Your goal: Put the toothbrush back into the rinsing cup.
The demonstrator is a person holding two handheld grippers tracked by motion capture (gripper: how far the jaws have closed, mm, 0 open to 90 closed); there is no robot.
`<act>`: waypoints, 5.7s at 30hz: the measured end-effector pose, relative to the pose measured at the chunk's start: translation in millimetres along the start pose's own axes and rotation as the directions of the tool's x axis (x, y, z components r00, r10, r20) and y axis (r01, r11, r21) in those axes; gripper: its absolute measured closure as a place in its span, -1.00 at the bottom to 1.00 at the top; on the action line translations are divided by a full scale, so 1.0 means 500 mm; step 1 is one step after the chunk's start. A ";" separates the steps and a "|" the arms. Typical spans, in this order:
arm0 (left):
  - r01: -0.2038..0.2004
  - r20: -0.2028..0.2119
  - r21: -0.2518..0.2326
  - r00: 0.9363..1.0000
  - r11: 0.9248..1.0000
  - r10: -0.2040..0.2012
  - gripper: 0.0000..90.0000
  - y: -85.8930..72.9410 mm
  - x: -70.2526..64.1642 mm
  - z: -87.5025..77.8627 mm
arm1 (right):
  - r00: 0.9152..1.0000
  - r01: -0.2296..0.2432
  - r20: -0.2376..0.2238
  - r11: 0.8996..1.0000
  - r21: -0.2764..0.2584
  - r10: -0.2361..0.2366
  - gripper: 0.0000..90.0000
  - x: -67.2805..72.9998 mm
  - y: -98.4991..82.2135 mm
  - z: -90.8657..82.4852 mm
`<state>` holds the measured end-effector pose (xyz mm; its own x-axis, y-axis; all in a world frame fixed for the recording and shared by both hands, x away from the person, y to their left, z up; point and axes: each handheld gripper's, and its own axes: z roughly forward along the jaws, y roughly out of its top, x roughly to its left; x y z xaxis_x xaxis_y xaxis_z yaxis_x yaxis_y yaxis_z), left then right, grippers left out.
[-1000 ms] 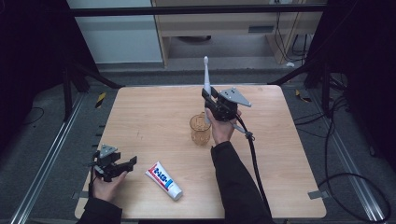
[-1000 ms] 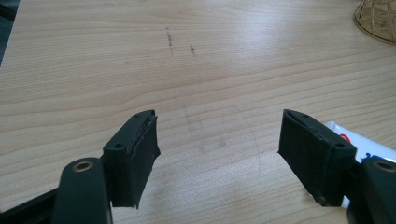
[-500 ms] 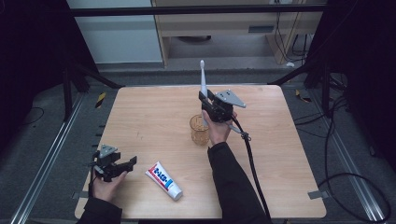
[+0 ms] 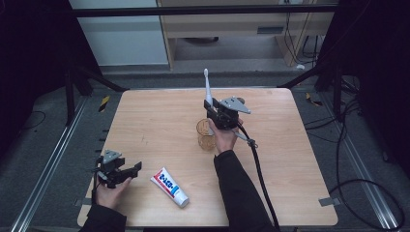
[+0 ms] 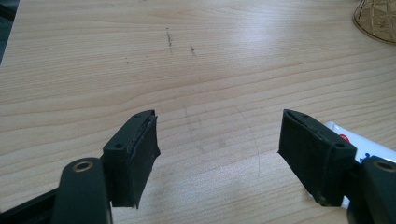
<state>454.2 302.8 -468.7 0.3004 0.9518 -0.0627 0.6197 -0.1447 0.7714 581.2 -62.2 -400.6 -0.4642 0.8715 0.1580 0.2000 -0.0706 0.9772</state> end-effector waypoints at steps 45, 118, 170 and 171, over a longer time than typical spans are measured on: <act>-0.004 -0.002 0.005 1.000 1.000 0.004 -0.39 0.000 -0.001 0.001 | 0.999 0.050 -0.003 0.976 0.210 -0.050 0.48 -0.020 -0.044 -0.020; -0.021 0.039 -0.002 0.999 1.000 0.021 -0.28 -0.002 -0.011 -0.001 | 0.995 0.096 -0.023 0.970 0.224 -0.093 -0.01 -0.061 0.000 -0.153; -0.341 0.426 0.176 0.872 0.923 0.241 0.99 -0.052 -0.164 -0.031 | 0.991 0.116 0.010 0.872 0.476 -0.137 0.25 -0.171 -0.136 -0.363; -0.355 0.434 0.180 0.866 0.917 0.249 0.99 -0.054 -0.168 -0.030 | 0.991 0.113 0.010 0.870 0.479 -0.135 0.25 -0.170 -0.136 -0.363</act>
<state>401.5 230.8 -474.7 0.7295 0.6701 -0.1369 0.5924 -0.5191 0.6161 450.4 -219.6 -455.0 -0.4783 0.8779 0.0235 0.5350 0.2701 0.8005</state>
